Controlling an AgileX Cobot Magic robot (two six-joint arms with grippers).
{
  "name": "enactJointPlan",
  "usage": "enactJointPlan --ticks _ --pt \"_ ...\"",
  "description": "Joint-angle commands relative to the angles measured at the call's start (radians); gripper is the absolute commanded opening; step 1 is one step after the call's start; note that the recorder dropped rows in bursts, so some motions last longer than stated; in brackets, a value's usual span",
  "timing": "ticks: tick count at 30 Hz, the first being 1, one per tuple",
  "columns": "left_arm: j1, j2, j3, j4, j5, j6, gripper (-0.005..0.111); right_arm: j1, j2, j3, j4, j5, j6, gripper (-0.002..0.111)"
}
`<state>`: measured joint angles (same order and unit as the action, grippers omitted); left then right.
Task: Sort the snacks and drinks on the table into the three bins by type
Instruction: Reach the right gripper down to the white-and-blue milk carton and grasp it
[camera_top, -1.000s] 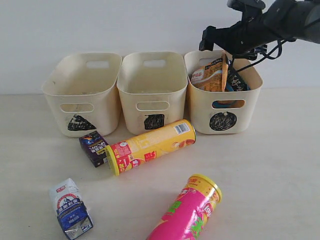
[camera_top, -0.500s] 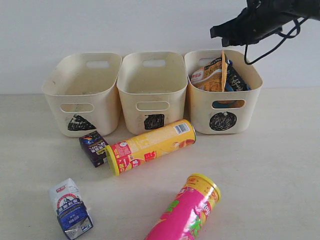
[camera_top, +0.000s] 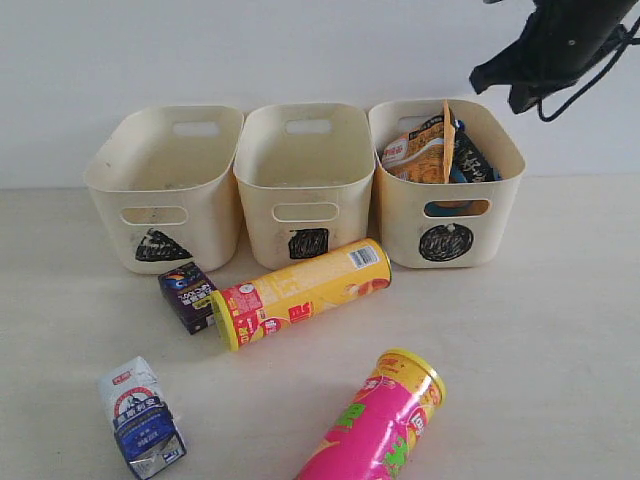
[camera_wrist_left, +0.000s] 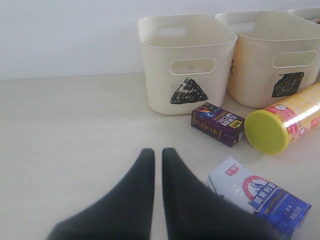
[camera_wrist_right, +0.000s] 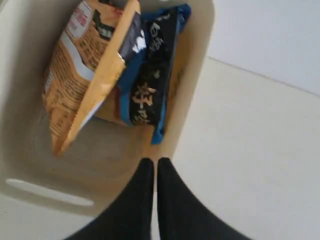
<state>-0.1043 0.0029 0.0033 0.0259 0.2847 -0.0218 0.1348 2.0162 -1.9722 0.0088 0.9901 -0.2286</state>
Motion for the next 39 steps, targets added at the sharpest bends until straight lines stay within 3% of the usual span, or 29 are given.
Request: enactJointPlan --ticks 1,4,14,21,25,30,39 --pt "0.002 -0.003 -0.003 -0.007 -0.008 -0.009 0.004 -0.077 -0.063 -0.005 -0.009 0.141 0.044 0.0" --pt "0.002 -0.003 -0.003 -0.007 -0.008 -0.009 0.004 -0.101 -0.084 -0.005 -0.015 0.228 0.028 0.0" --pt "0.002 -0.003 -0.003 -0.007 -0.006 -0.009 0.004 -0.116 -0.193 -0.001 0.046 0.231 0.002 0.0" --pt "0.002 -0.003 -0.003 -0.007 -0.006 -0.009 0.004 -0.114 -0.297 0.158 0.38 0.231 -0.466 0.0" --pt "0.002 -0.003 -0.003 -0.007 -0.008 -0.009 0.004 -0.108 -0.336 0.278 0.48 0.231 -0.699 0.0" --pt "0.002 -0.003 -0.003 -0.007 -0.008 -0.009 0.004 -0.035 -0.353 0.408 0.477 0.231 -0.856 0.0" --pt "0.002 -0.003 -0.003 -0.007 -0.008 -0.009 0.004 0.246 -0.33 0.51 0.477 0.231 -1.161 0.0"
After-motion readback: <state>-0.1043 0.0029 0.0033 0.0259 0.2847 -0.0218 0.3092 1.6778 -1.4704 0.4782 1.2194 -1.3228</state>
